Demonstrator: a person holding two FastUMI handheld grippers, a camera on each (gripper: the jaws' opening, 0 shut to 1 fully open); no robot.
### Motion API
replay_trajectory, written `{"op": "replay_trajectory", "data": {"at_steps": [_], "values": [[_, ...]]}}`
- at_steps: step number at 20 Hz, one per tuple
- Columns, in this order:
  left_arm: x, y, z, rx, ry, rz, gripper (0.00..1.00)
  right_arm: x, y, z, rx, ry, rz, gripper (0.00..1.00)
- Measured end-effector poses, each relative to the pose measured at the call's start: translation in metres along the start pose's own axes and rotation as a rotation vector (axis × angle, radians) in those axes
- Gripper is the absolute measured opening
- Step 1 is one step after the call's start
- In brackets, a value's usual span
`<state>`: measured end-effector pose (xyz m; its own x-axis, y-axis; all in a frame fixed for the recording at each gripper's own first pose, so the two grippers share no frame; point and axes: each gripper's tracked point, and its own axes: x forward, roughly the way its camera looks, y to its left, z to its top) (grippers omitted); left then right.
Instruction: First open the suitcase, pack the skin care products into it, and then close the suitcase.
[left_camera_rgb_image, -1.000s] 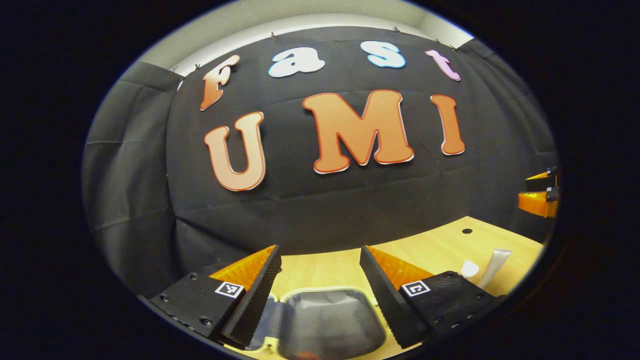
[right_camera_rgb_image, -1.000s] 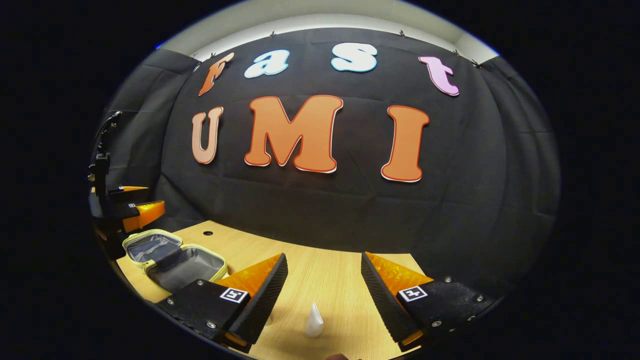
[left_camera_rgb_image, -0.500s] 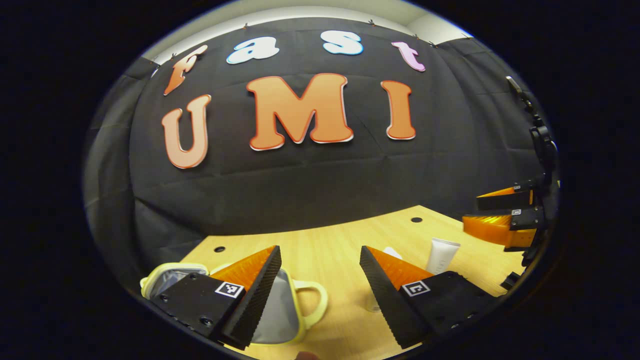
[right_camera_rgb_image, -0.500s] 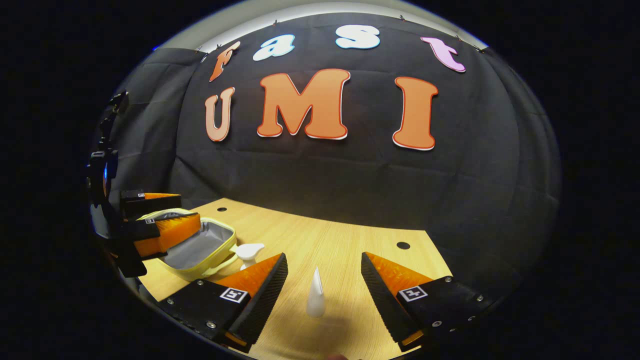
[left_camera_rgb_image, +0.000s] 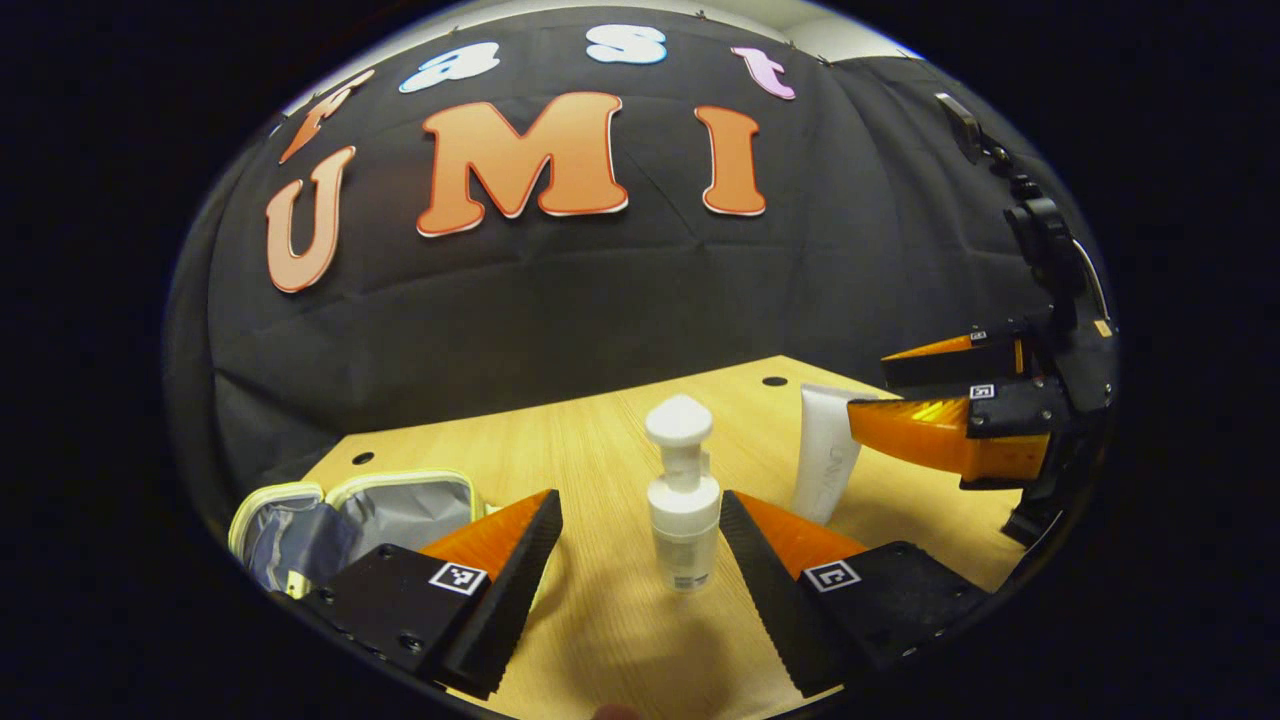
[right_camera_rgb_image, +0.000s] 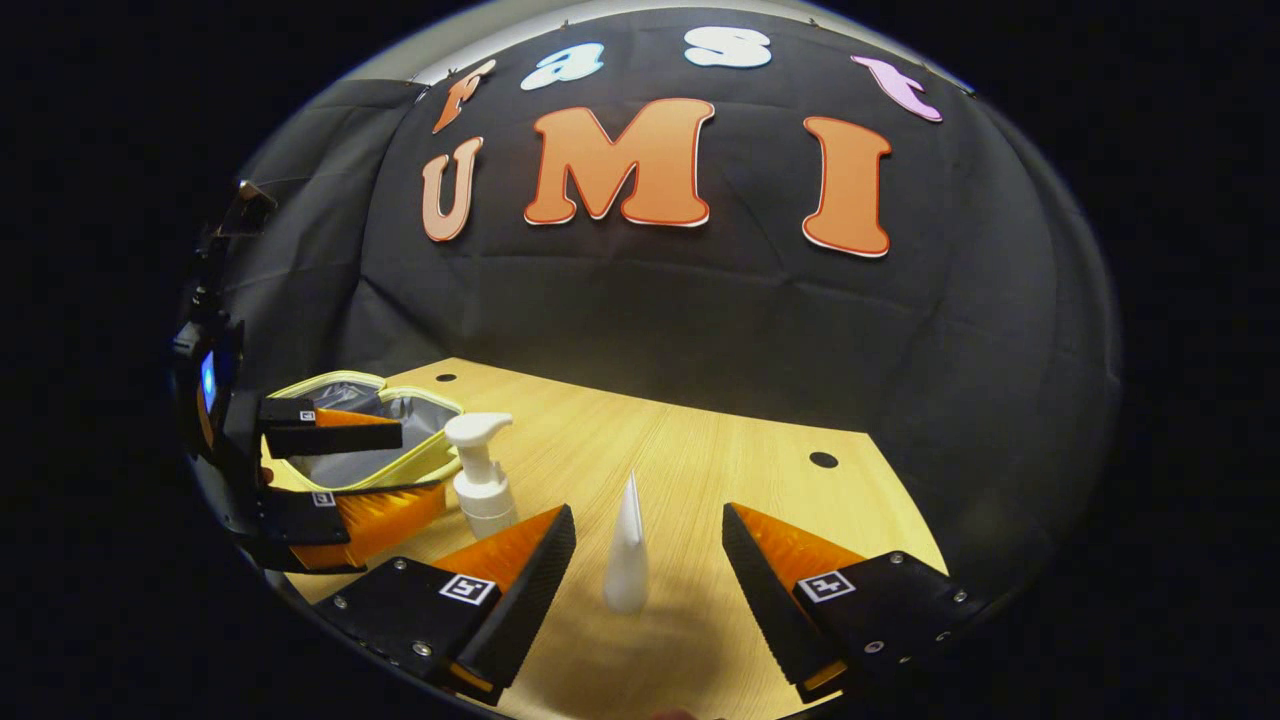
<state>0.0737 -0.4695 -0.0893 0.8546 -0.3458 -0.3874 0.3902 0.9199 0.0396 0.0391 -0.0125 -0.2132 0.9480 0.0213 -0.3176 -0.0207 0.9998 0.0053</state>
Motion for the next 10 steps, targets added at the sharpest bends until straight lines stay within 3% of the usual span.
{"op": "replay_trajectory", "data": {"at_steps": [10], "values": [[0.064,-0.027,-0.055,-0.021,0.096,-0.060,1.00,0.032,0.009,-0.049,0.002,0.075,0.047,0.94]]}}
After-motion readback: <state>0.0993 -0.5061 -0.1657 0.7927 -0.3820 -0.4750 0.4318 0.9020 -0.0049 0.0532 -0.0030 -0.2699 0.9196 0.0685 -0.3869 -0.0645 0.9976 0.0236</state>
